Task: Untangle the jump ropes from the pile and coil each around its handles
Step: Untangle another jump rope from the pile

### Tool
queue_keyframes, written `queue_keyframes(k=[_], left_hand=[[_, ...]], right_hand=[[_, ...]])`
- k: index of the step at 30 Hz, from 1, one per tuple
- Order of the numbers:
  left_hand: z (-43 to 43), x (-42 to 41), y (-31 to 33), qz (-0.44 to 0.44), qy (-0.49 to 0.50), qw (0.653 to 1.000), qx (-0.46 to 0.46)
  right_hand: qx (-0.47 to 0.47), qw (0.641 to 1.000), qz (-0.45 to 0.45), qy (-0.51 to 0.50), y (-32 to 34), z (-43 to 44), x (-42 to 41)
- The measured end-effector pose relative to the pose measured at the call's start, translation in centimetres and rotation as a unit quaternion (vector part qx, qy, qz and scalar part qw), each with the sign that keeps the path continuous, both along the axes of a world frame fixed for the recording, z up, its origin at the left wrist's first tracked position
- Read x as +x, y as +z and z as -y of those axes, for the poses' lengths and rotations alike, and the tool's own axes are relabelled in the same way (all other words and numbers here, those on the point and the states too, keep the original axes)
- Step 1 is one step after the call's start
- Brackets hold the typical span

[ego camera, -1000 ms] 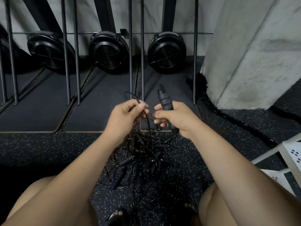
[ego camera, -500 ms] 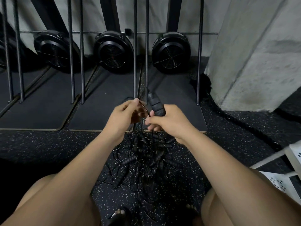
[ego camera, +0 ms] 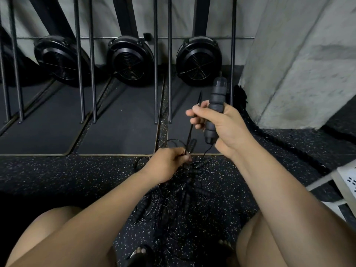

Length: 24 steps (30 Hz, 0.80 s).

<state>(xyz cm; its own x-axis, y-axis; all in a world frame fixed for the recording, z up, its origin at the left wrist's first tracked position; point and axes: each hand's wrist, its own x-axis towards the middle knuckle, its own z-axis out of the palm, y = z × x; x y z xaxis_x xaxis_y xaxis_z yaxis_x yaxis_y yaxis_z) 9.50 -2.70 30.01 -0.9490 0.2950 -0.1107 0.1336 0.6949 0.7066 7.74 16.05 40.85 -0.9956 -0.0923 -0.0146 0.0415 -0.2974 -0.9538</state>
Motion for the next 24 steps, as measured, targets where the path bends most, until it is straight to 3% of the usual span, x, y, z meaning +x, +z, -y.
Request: queue_keyframes(k=[5, 9, 13, 24], left_hand=[[0.3, 0.3, 0.1, 0.014, -0.011, 1.0, -0.009], [0.6, 0.5, 1.2, -0.01, -0.001, 0.999, 0.047], [1.4, -0.1, 2.5, -0.085, 0.045, 0.991, 0.091], [2.5, -0.2, 4.9, -0.068, 0.11, 0.933, 0.336]], right_hand=[[0.016, 0.999, 0.035, -0.008, -0.5, -0.4, -0.7], [0.117, 0.99, 0.073, -0.022, -1.5, -0.2, -0.9], [0.216, 0.971, 0.095, 0.035, -2.6, 0.4, -0.6], [0.306, 0.942, 0.072, 0.116, -4.3, 3.0, 0.2]])
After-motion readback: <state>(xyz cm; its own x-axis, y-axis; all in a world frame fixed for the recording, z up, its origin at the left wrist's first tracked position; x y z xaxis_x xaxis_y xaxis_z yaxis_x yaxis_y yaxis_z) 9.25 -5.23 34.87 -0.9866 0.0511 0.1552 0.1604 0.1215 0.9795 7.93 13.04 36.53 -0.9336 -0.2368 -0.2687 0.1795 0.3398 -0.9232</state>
